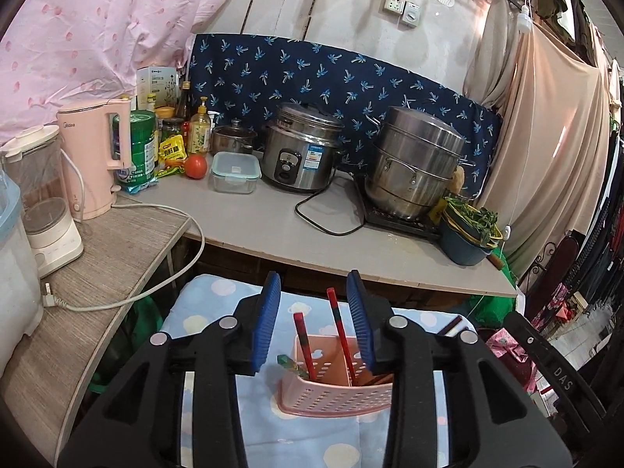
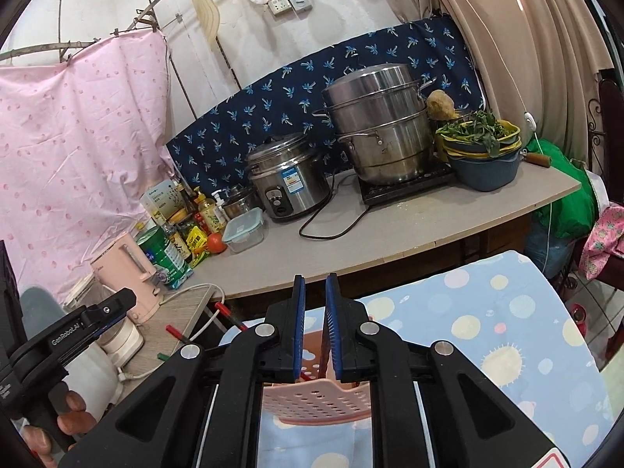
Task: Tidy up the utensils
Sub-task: 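Open both tools to release the chopsticks into the pink basket, then return both tools to the table and grasp a dark red chopstick with the right tool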
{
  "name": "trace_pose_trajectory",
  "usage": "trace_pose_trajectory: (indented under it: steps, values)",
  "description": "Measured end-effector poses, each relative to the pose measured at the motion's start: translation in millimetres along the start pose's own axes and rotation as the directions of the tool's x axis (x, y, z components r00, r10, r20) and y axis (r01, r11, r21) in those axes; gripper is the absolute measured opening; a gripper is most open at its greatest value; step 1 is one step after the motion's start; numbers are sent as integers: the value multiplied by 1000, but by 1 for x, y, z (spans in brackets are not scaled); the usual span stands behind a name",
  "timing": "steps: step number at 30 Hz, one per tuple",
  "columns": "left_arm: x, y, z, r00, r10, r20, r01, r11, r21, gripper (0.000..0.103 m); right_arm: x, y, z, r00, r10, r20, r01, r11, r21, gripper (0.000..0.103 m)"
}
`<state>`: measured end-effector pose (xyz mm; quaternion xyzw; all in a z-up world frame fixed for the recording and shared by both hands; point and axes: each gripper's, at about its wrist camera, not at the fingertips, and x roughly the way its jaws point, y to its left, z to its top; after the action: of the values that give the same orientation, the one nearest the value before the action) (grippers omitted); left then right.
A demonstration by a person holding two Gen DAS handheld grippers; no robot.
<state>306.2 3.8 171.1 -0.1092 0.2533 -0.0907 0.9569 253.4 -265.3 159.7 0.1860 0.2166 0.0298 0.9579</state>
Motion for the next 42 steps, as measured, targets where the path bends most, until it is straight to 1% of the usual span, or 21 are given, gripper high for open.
trace_pose_trajectory:
  steps: [3,5,7,9,12,15,20,26,28,33,36,39,42]
  values:
    - [-8,-1,-3,1000,3,-6,-3,1000,8,35,-13,3,-4,1000,14,-1,-14,1000,-10,13]
    - [-15,-1,-7,1000,6,-13,-5,1000,9,40,-22,4,-9,1000,24,-8,-24,1000,-7,13]
    - [-25,0,-14,1000,-2,-26,2,1000,6,44,-32,4,-15,999,37,-22,-37,999,0,13]
    - [-32,1,-23,999,-11,-48,11,1000,8,44,-42,4,-25,998,44,-44,-43,999,6,13]
    - [-43,3,-39,996,-23,-85,24,1000,3,45,-55,3,-45,995,50,-87,-49,999,12,13]
    - [-52,4,-59,993,-17,-117,18,1000,8,45,-68,-1,-69,990,49,-133,-47,999,22,13]
    - [-66,9,-101,983,-14,-181,15,1000,7,45,-88,-8,-112,977,35,-209,-31,999,20,13]
    - [-77,15,-154,967,2,-256,4,1000,22,45,-108,-11,-165,953,-10,-304,1,1000,-29,13]
    - [-82,16,-171,961,7,-277,2,999,34,45,-113,-13,-183,941,-17,-339,3,999,-42,13]
    - [-90,19,-210,945,29,-327,-7,998,69,45,-122,-17,-229,912,-71,-404,30,994,-107,13]
    - [-89,22,-234,927,31,-374,-5,998,70,45,-126,-20,-254,892,-84,-444,34,992,-119,13]
    - [-89,25,-258,908,37,-418,-8,997,71,45,-126,-25,-271,874,-86,-477,39,993,-108,13]
    - [-89,26,-274,895,48,-444,-13,997,81,45,-127,-27,-280,868,-101,-487,47,991,-122,13]
